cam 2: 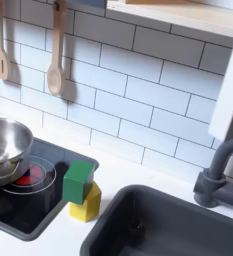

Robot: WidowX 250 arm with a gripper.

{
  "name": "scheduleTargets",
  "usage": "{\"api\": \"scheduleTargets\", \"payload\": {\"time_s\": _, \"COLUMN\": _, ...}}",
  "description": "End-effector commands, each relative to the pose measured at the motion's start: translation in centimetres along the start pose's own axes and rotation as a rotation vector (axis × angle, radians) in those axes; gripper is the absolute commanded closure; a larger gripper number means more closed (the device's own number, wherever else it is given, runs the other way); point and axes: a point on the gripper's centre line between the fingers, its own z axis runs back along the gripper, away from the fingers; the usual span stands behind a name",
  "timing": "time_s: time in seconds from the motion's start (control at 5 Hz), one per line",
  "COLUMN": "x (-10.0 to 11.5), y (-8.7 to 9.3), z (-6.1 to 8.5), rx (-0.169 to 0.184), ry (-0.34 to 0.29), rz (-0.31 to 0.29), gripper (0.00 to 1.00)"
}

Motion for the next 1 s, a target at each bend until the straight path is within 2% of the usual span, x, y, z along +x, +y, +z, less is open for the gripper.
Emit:
{"api": "scheduleTargets", "payload": {"time_s": 0.0, "x": 0.35, "y": -0.12, "z": -0.76, "rx": 0.004, "ry": -0.003, "rz": 0.023, "gripper": 0.00}}
{"api": "scheduleTargets", "payload": {"time_s": 0.6, "x": 0.24, "y": -0.21, "z": -0.83, "rx": 0.002, "ry": -0.001, "rz": 0.019, "gripper": 0.00}}
{"api": "scheduleTargets", "payload": {"time_s": 0.8, "x": 0.53, "y": -0.56, "z": -1.07, "rx": -0.043, "ry": -0.003, "rz": -0.050, "gripper": 0.00}}
